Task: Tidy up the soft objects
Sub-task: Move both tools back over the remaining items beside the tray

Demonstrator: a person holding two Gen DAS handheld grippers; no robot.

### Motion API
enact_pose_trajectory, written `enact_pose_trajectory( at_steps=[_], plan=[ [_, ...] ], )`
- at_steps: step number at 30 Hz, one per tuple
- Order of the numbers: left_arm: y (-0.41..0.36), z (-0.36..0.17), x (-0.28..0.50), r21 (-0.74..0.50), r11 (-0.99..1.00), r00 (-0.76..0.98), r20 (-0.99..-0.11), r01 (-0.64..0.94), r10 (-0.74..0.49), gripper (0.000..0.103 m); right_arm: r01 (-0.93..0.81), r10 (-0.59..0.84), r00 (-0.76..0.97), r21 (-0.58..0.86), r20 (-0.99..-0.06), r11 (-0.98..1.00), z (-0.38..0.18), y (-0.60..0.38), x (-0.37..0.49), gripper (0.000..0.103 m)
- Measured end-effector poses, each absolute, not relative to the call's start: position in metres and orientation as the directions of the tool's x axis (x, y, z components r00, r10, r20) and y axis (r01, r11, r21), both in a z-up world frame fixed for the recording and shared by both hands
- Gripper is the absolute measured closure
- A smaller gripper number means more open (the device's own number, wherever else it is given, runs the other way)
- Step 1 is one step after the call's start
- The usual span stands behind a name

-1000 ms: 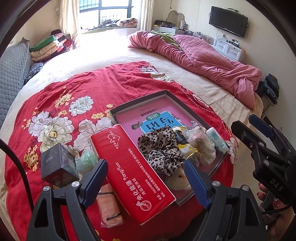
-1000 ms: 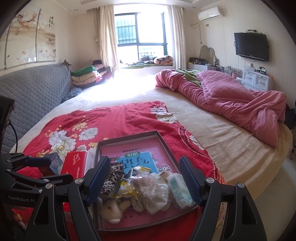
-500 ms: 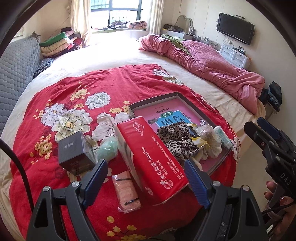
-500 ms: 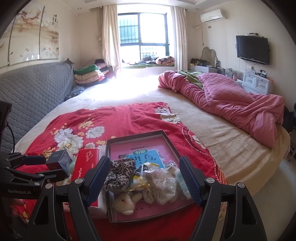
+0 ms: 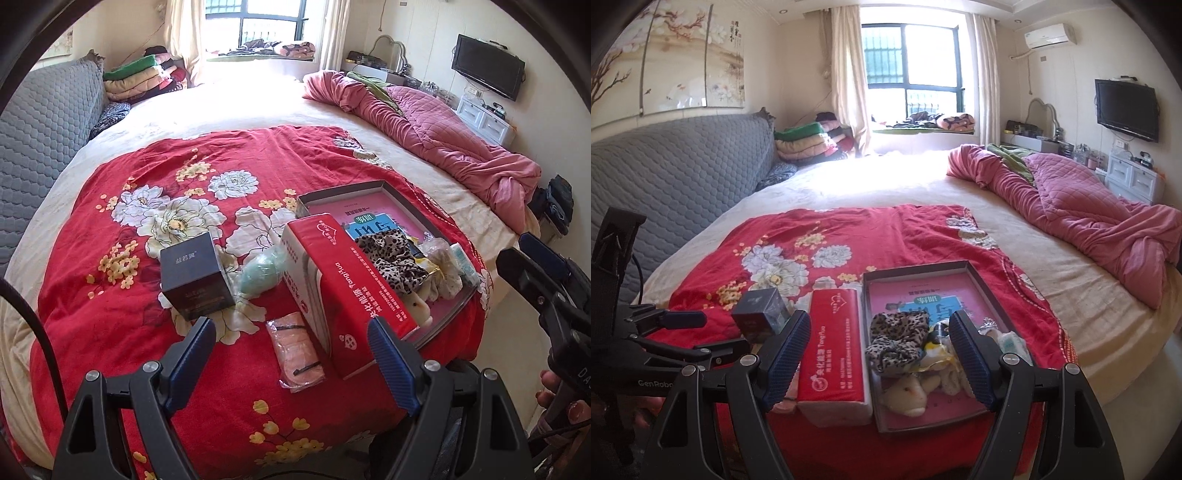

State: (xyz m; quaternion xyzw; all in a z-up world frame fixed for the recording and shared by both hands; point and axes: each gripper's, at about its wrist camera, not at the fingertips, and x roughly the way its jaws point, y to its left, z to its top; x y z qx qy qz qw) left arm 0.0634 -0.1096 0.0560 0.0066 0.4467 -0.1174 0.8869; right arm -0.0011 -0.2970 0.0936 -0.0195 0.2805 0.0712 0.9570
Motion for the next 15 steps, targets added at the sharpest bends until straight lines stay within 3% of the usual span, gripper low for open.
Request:
enact_pose_trajectory(
  at_steps=[15],
  plan=[
    [-0.088,-0.008,0.071,-0.163,0.972,0.452,-0.863,0.17,-0.224,0.019,-0.22,0.175,0.786,-0.003,-0.592,0.976,0.071,-0.266,-0.002,0.025]
  ],
)
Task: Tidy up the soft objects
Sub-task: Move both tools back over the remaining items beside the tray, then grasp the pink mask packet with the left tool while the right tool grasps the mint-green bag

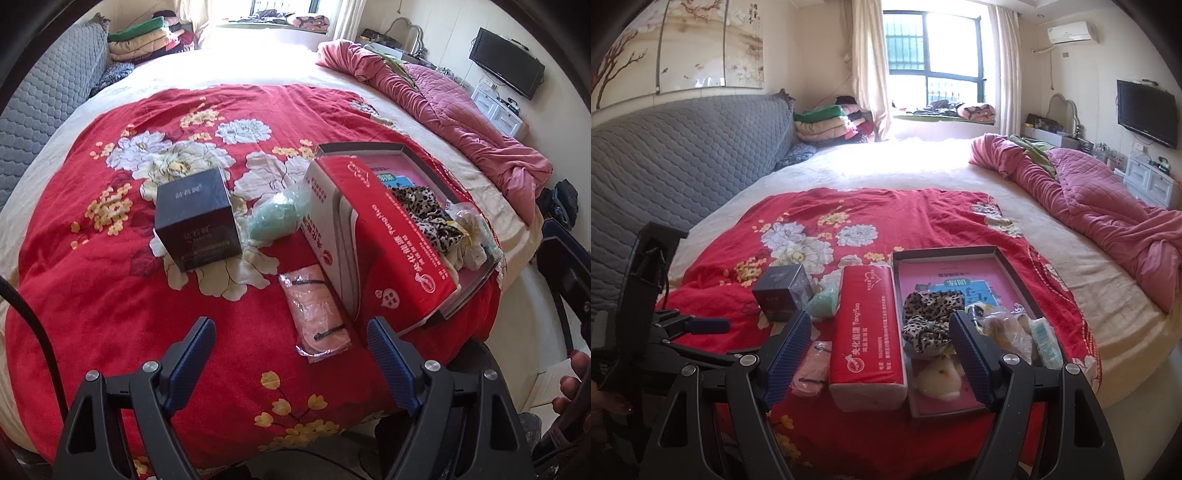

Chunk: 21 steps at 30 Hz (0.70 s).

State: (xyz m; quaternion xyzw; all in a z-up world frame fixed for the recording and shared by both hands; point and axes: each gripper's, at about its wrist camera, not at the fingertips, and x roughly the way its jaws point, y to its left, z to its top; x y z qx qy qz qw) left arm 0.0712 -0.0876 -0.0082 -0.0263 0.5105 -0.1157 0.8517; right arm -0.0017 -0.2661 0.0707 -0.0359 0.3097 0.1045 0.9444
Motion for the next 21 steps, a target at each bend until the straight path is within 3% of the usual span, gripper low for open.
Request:
enact_pose_trajectory(
  at_steps=[7,18,21],
  plan=[
    [-0.092,-0.049,0.09,-0.232,0.96,0.355,-0.894,0.157,-0.274,0.019,-0.244,0.198,0.75,0.013,-0.631,0.97,0.049,-0.261,0.003,0.025],
    [-0.11,-0.089,0.125,-0.218,0.964,0.272,-0.928,0.151,-0.252,0.02,-0.279,0.214,0.721,0.007,-0.659,0.96,0.044,-0.259,0.034,0.025],
    [-0.111,-0.091,0.13,-0.215,0.966,0.281,-0.927,0.142,-0.247,0.026,-0.36,0.231,0.694,-0.05,-0.682,0.932,0.047,-0.246,0.054,0.025]
  ],
)
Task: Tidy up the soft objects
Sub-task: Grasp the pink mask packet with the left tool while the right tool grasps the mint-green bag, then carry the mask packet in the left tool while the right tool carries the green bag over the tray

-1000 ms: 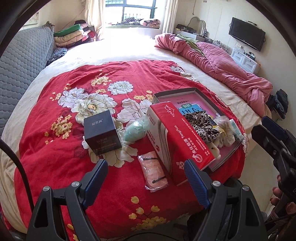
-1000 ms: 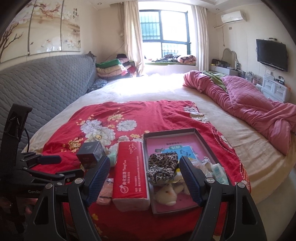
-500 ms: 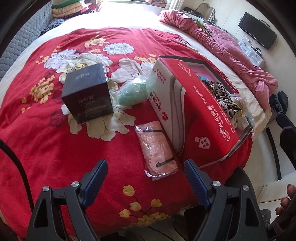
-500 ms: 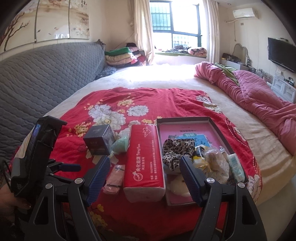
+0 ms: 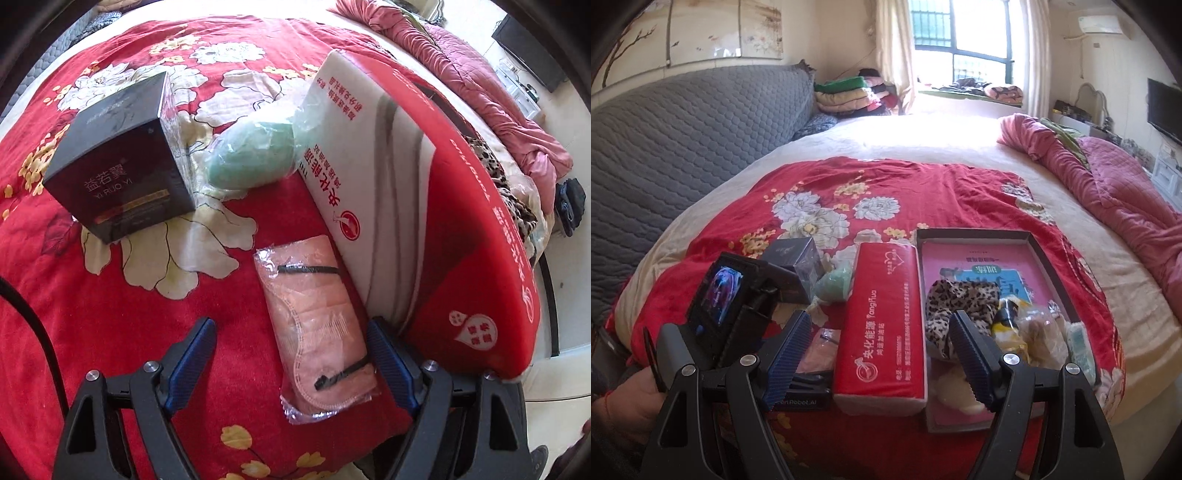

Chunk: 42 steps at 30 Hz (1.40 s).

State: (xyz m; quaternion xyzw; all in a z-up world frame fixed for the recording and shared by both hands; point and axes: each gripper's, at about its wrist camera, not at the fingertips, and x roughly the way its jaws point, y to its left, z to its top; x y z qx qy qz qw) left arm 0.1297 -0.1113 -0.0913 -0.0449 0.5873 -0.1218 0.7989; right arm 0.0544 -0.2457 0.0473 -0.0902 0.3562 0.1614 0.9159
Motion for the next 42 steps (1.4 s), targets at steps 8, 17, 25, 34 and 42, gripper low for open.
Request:
enact_pose_trajectory(
  at_steps=[8,17,25,34,42],
  plan=[
    [-0.092,-0.101,0.136,-0.336,0.938,0.301,-0.889,0.083,-0.345,0.063,-0.619,0.185,0.614,-0.323,-0.767,0.716,0.043,-0.201,0.119,0.025],
    [-0.046,-0.107,0.129,-0.508,0.86,0.288,-0.818,0.041,-0.497,0.069,-0.887,0.164,0.419,-0.363,-0.893,0.285,-0.007,-0.129,0.149,0.025],
    [-0.006,-0.103,0.127,-0.527,0.85,0.312,-0.809,-0.009,-0.498,0.069,-0.934,-0.019,0.354,-0.354,-0.935,0.042,-0.064,-0.092,0.176,0.025],
    [0.0,-0.103,0.128,-0.537,0.844,0.307,-0.804,-0.006,-0.509,0.069,-0.956,-0.129,0.292,-0.29,-0.948,-0.031,-0.102,-0.078,0.18,0.057],
    [-0.009,-0.088,0.123,-0.513,0.858,0.332,-0.806,0.018,-0.489,0.069,-0.947,0.033,0.278,-0.268,-0.96,0.179,-0.052,-0.095,0.17,0.061]
  ],
)
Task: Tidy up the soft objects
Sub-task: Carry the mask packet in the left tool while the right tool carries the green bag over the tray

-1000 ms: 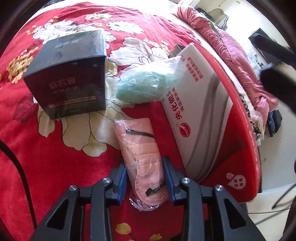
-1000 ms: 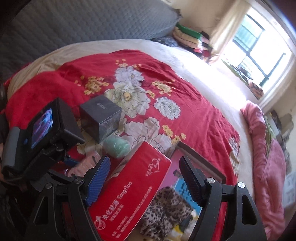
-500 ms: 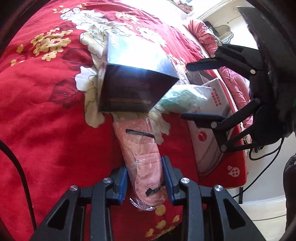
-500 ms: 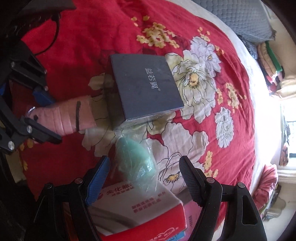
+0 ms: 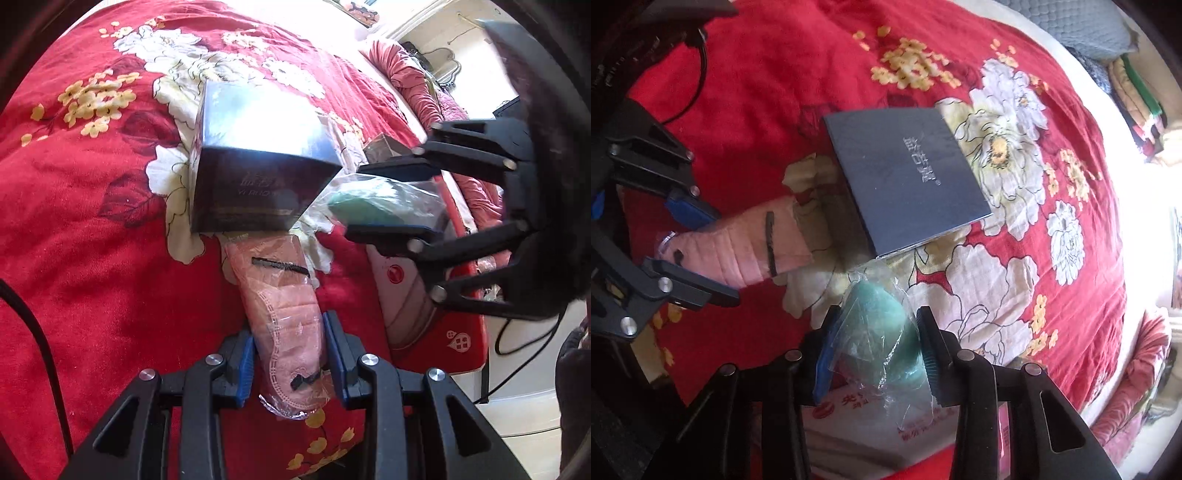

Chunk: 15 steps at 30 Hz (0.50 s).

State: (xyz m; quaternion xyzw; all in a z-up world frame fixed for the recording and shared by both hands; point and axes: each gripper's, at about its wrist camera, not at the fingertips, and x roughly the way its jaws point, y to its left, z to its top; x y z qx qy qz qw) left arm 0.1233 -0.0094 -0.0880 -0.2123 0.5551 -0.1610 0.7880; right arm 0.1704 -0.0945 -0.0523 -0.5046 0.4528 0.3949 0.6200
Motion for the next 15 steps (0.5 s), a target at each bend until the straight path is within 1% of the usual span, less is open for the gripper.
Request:
enact_pose_trajectory(
  at_steps=[3,6,8,12,15],
  plan=[
    [-0.013,-0.078,0.118,-0.492,0.87,0.355,-0.807,0.038,-0.472,0.069,-0.919,0.146,0.308,-0.254,-0.94,0.301,-0.022,-0.11,0.157,0.061],
    [-0.013,-0.063,0.112,-0.479,0.876,0.386,-0.798,0.061,-0.464,0.069,-0.863,0.233,0.375,-0.247,-0.897,0.44,0.006,-0.127,0.144,0.061],
    [-0.017,-0.047,0.106,-0.476,0.876,0.414,-0.783,0.081,-0.464,0.069,-0.803,0.268,0.438,-0.239,-0.858,0.546,0.027,-0.14,0.135,0.061],
    [-0.033,-0.016,0.096,-0.44,0.887,0.473,-0.758,0.138,-0.449,0.069,-0.672,0.343,0.549,-0.159,-0.762,0.723,0.067,-0.184,0.114,0.061],
    [-0.052,0.006,0.091,-0.417,0.89,0.493,-0.744,0.185,-0.451,0.069,-0.591,0.333,0.611,-0.134,-0.718,0.795,0.086,-0.218,0.097,0.061]
  ],
)
